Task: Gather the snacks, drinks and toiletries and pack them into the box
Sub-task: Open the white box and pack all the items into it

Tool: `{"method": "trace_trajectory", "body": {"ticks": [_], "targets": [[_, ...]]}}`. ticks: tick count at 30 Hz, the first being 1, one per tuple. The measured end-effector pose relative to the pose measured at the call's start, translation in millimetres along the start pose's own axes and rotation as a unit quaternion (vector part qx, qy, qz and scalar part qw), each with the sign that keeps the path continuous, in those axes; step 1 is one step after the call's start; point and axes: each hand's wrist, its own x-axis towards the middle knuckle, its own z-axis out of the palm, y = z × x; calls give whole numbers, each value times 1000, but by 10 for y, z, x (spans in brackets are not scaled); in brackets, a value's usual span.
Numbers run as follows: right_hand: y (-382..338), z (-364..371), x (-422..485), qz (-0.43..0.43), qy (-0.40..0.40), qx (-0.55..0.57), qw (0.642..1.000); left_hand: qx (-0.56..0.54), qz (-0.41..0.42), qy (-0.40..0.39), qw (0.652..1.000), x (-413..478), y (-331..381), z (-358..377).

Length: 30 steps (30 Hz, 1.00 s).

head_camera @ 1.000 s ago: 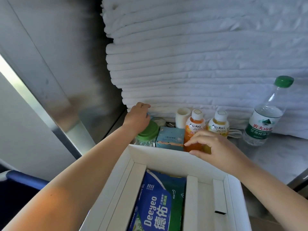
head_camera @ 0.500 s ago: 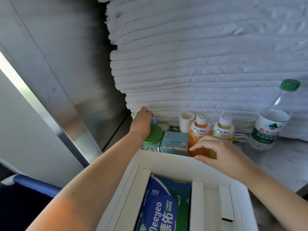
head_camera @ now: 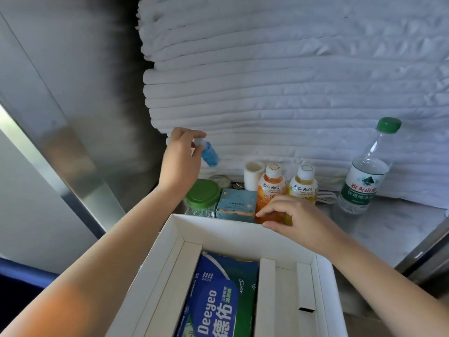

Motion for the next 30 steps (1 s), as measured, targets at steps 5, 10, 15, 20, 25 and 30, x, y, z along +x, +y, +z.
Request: {"method": "trace_trajectory", "body": {"ticks": [5, 10, 15, 20, 25, 30], "targets": [[-23, 2, 3, 5, -14, 15, 1000, -88, -7, -77, 993, -313, 446, -225], [-29, -13, -22, 3, -25, -18, 1000, -99, -16, -220, 970, -780, 713, -279], [-77, -30, -42, -18, -19, -19, 999, -106, 1, -289, 952, -1109, 807, -352], [-107, -57, -85, -28, -25, -38, 999, -99, -41, -362, 926, -1380, 782, -240], [-225, -88, -254, -99, -15, -126, 987, -125, -120, -416, 893, -1570, 668, -61], [-332, -58, -431, -97, -158, -106, 977, -151, -190, -454, 857, -1666, 583, 88]]}}
